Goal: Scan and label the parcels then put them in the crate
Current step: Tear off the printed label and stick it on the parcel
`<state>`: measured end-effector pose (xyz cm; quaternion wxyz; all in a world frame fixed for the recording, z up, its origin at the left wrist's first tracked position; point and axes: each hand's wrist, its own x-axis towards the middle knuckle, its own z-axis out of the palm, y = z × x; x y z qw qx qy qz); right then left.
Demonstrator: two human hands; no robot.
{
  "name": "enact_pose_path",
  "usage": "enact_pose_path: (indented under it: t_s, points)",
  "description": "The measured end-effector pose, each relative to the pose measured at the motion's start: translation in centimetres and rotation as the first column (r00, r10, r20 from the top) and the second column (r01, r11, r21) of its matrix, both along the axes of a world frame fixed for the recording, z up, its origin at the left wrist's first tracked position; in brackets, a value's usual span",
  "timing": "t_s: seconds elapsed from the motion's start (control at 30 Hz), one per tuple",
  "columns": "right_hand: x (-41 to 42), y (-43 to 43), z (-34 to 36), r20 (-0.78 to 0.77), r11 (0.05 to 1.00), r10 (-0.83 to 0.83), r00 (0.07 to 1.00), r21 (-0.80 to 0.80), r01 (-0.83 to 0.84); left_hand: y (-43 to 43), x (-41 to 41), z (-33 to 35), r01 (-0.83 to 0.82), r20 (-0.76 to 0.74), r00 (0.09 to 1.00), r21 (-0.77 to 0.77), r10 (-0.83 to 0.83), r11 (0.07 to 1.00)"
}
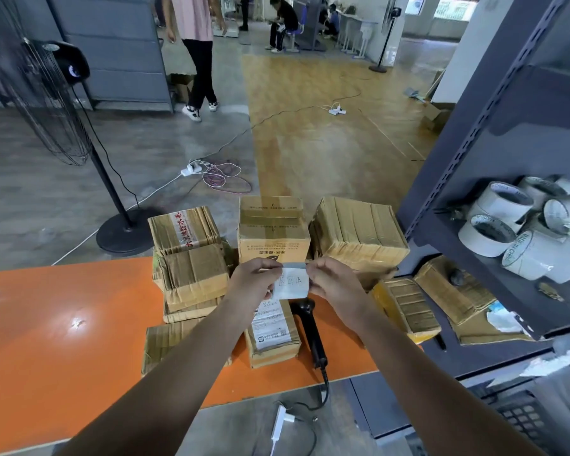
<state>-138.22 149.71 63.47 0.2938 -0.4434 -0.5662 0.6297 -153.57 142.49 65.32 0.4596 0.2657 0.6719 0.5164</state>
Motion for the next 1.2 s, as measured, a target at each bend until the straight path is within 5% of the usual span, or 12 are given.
enact_pose_path:
  t_s: [0.2,0.4,0.57,0.73,0.93,1.07,1.2]
  points:
    - [-0.6,0.0,0.1,-0.094,0.942,-0.217,0.972,-0.283,0.183,-0.4,-0.3,-1.0,0.101,-0.121,0.988,0.032,-0.096,0.994]
    - [0.2,0.3,-0.4,-0.037,0.906,-0.116,0.993,-0.414,0.091,-0.6,-0.3,-1.7,0.268,-0.231,0.940,0.035,-0.253,0.963]
    - [0.6,0.5,-1.2,-0.038,0.912,-0.217,0.975,-0.365,0.189,-0.6,0.1,-2.1,0.243,-0.203,0.953,0.068,-0.225,0.968]
    - [1.4,2.1,-4.2,0.257,0.937,-0.305,0.917,-0.088,0.337,0.0,1.4,-3.5,0.083,-0.038,0.996,0.048,-0.081,0.995]
    - [4.3,3.4,-8.0,0.631,0.950,-0.183,0.754,0.312,-0.031,1.4,3.1,-6.1,-0.049,0.032,0.998,-0.122,0.054,0.991]
    - [5.6,4.2,-10.9,0.815,0.897,-0.112,0.569,0.329,-0.294,2.0,4.0,-7.9,-0.082,0.048,0.994,-0.208,0.094,0.975]
    - [6.3,4.1,-13.0,0.875,0.896,-0.058,0.480,0.258,-0.362,2.0,4.5,-9.4,-0.116,0.018,0.992,-0.252,0.124,0.961]
